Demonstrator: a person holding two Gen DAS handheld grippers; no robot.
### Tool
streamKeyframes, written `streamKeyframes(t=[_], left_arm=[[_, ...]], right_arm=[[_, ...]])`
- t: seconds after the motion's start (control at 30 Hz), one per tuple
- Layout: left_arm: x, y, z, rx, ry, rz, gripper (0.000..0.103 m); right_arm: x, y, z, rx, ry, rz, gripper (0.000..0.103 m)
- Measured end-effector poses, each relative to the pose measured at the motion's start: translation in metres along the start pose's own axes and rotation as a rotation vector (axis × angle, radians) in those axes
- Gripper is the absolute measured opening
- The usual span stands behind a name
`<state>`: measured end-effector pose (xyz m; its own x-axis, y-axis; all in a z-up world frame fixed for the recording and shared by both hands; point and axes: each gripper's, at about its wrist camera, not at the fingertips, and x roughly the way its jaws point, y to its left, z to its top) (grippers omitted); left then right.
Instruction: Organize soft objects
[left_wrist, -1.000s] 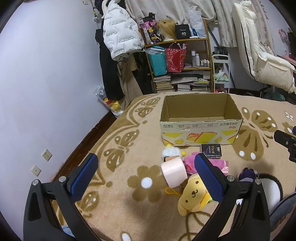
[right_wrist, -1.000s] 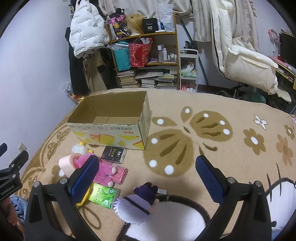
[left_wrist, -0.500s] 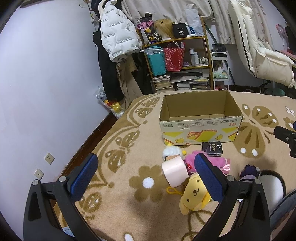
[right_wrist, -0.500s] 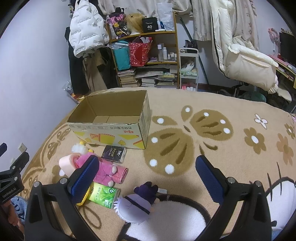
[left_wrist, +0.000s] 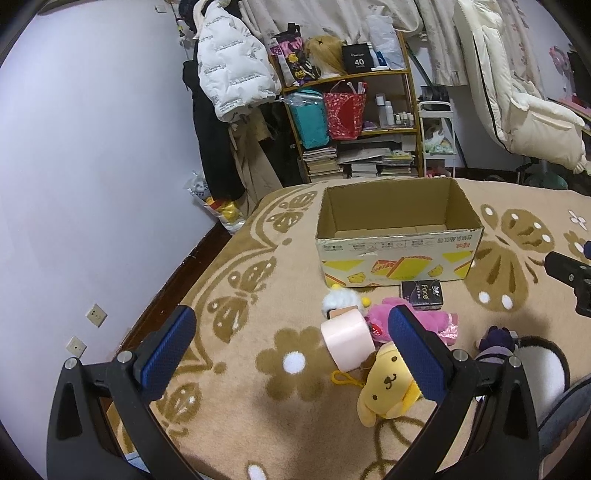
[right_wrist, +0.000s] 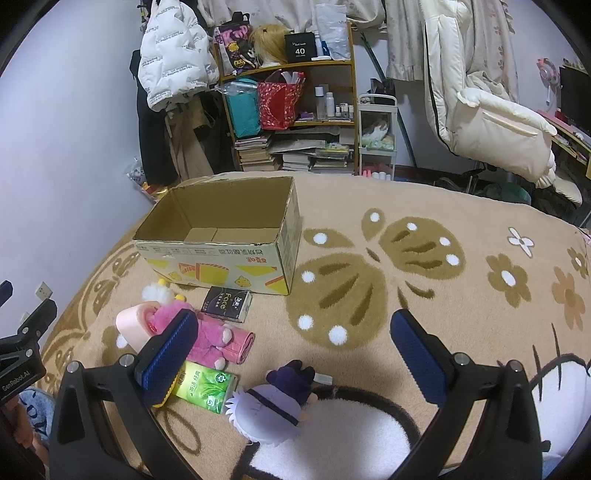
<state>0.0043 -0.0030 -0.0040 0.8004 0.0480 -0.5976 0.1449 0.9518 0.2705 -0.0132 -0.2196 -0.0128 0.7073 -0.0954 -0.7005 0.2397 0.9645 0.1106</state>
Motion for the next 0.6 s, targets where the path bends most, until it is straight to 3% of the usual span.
streamKeyframes(t=[0.23, 0.6], left_arm=[[-0.003, -0.005, -0.002, 0.013, -0.011, -0.019, 0.103], [0.004, 0.002, -0.003, -0.066, 0.024, -0.093, 0.101]], right_arm=[[0.002, -0.001, -0.001, -0.003, 0.012, -0.009, 0.103], [0.005, 0.010, 0.000, -0.041, 0.033, -0.004, 0.103]])
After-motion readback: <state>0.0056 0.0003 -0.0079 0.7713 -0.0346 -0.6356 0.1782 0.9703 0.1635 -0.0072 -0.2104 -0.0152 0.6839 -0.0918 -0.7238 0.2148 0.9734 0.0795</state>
